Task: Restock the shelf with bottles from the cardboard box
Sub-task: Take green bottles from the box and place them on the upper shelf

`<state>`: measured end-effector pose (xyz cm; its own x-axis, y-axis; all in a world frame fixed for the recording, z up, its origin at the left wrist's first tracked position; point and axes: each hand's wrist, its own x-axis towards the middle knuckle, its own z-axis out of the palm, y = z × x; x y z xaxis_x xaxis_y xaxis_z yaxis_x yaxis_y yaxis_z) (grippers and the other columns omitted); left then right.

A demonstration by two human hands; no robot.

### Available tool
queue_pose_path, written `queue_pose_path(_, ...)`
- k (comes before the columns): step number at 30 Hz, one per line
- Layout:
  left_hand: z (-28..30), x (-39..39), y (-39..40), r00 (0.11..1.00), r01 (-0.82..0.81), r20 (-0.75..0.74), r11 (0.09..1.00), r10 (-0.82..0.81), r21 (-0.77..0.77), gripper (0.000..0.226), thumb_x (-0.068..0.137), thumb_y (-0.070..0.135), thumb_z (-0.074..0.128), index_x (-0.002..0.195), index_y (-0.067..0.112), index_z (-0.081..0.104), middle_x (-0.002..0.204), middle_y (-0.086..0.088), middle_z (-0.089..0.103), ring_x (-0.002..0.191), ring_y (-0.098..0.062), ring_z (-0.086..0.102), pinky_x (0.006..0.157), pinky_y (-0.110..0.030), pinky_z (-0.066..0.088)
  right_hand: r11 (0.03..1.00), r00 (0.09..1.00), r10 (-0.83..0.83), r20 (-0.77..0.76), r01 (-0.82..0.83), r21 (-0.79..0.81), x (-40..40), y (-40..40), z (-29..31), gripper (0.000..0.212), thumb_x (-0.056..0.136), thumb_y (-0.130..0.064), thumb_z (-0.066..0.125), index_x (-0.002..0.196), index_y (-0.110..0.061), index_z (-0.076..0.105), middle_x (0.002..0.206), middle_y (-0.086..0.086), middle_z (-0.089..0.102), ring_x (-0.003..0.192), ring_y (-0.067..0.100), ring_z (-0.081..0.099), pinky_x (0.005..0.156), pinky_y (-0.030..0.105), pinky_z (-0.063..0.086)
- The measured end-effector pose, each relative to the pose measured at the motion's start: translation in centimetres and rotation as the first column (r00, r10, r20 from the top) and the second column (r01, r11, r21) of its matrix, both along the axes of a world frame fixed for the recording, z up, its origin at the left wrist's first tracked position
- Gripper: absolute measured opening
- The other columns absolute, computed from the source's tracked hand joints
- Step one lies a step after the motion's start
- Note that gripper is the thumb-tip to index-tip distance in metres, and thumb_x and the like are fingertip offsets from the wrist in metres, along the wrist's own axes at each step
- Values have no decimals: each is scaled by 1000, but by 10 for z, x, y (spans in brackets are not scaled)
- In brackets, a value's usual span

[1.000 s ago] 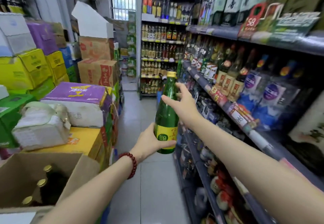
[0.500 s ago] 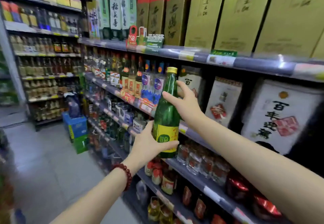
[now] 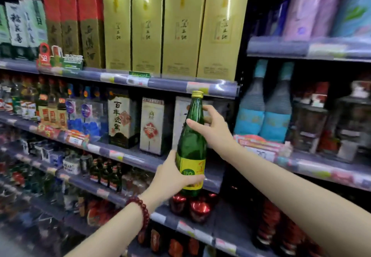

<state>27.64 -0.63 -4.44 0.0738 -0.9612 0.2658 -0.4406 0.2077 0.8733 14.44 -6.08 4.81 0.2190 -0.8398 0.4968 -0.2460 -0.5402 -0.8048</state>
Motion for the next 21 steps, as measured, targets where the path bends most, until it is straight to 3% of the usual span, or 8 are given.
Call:
queue_pose_path(4, -6, -76, 10, 999, 38, 32, 999, -38, -8, 75, 49, 50, 87, 111, 32, 48, 106, 11, 68, 100, -9, 62, 91, -32, 51, 996, 996, -77, -34, 76, -39, -77, 16, -9, 51, 78, -42, 73, 123, -29, 51, 119, -6, 62, 115, 16, 55, 95, 41, 49)
queue_pose_path(7, -10, -128, 15, 995, 97, 27, 995, -97, -12, 72, 48, 49, 88, 105, 32, 47, 102, 16, 67, 98, -4, 63, 83, -25, 51, 990, 991, -129, -32, 127, -54, -132, 27, -13, 50, 79, -40, 73, 123, -31, 51, 110, -20, 58, 110, 9, 55, 84, 15, 43)
queue_pose_path(9, -10, -161, 17, 990, 136, 48, 991, -135, -13, 72, 44, 58, 84, 102, 36, 46, 100, 20, 65, 97, -2, 62, 74, -19, 47, 985, 986, -160, -35, 158, -63, -166, 35, -14, 51, 80, -39, 73, 125, -31, 51, 109, -23, 56, 107, 3, 55, 83, 8, 38)
queue_pose_path(14, -8, -234, 18, 974, 220, 71, 975, -217, -43, 78, 42, 65, 80, 109, 39, 48, 102, 18, 67, 102, -8, 61, 87, -28, 50, 965, 965, -261, 13, 261, -30, -244, 52, -11, 51, 81, -36, 73, 126, -32, 51, 115, -14, 58, 116, 9, 51, 97, 31, 46)
queue_pose_path(17, -5, -269, 16, 950, 308, 67, 950, -305, -45, 76, 43, 70, 78, 108, 44, 47, 95, 26, 64, 98, -1, 61, 76, -16, 45, 954, 953, -297, 65, 298, -5, -282, 59, -8, 47, 81, -35, 73, 124, -32, 53, 115, -8, 64, 114, 16, 58, 95, 37, 52)
queue_pose_path(21, -1, -310, 15, 913, 408, 50, 911, -406, -56, 78, 44, 70, 77, 111, 49, 45, 96, 29, 62, 97, 3, 60, 77, -16, 43, 919, 917, -395, 59, 395, 14, -324, 67, -6, 62, 82, -40, 70, 138, -27, 45, 129, 0, 59, 122, 20, 54, 98, 44, 50)
